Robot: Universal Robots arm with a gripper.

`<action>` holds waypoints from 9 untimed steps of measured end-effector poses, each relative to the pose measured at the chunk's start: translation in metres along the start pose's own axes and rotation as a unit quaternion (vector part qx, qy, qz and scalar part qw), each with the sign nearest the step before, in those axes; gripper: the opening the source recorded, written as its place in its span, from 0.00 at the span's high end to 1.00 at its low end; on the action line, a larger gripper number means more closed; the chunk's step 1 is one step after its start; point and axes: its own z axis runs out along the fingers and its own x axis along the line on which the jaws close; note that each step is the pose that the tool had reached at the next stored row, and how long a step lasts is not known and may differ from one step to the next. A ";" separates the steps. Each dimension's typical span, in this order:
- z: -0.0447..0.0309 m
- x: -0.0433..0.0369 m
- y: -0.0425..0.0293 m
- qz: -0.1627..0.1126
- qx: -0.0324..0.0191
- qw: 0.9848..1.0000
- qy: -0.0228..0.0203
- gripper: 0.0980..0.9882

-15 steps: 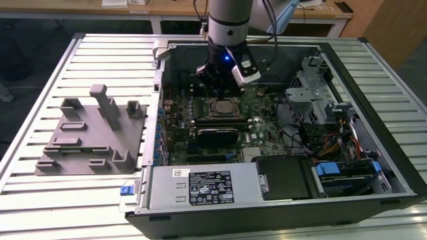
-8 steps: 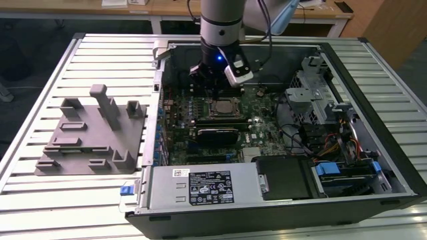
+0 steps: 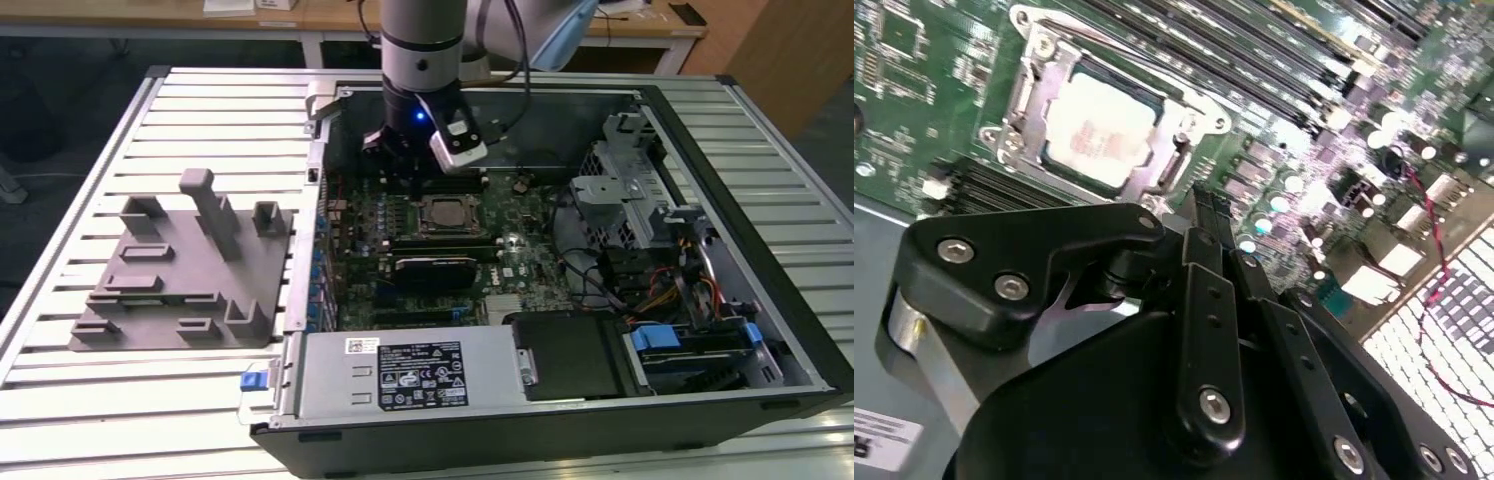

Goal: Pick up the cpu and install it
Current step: 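Install the first cpu locking lever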

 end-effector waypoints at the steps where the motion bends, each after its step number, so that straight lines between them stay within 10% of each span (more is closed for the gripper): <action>1: 0.0000 0.0021 -0.0001 0.000 0.000 1.000 0.000 0.99; 9: -0.0001 0.0116 -0.0006 0.000 -0.007 1.000 -0.001 0.99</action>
